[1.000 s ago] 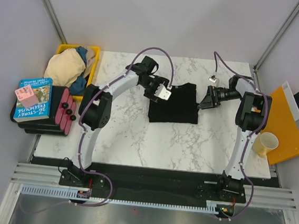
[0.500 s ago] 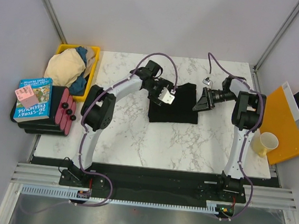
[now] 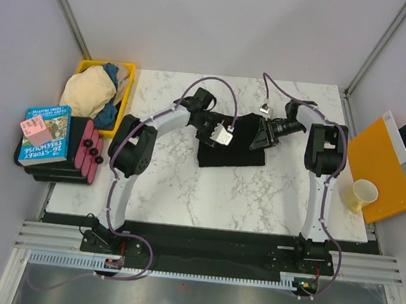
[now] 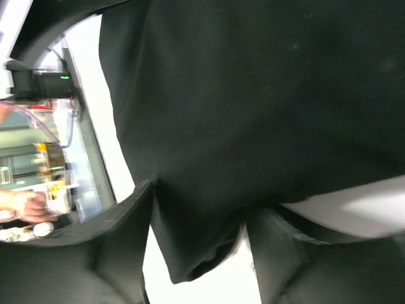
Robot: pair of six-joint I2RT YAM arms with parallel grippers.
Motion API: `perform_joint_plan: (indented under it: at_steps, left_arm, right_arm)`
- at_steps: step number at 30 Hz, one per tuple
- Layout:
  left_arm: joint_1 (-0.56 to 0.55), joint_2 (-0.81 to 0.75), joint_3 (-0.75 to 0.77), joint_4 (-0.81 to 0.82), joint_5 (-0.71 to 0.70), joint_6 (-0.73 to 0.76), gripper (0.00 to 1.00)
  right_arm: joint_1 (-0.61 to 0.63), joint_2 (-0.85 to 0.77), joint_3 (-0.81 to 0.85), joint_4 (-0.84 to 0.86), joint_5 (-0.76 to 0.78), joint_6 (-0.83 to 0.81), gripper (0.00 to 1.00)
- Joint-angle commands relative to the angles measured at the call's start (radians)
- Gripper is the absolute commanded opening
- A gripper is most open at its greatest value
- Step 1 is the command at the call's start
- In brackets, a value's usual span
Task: Fold and stack the t-shirts
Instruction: Put the neatly folded tshirt into the corner of the board with the right arm
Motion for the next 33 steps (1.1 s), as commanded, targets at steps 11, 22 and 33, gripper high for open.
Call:
perform_joint_plan:
  at_steps: [11,22,33]
  left_arm:
    - [0.038,-0.292,-0.256,0.034,-0.068,-0.037,0.73]
    - [0.067,-0.418,-0.322,0.036,-0.131,0.000,0.72]
    - [0.089,-0.427,-0.312,0.036,-0.151,0.008,0.72]
  right_arm:
    - [0.021,0.111,0.158,0.179,0.311,0.046,0.00]
    - [-0.055,0.131,0.331,0.193,0.635,-0.018,0.00]
    - [-0.123,0.127,0.347,0.326,0.942,-0.024,0.00]
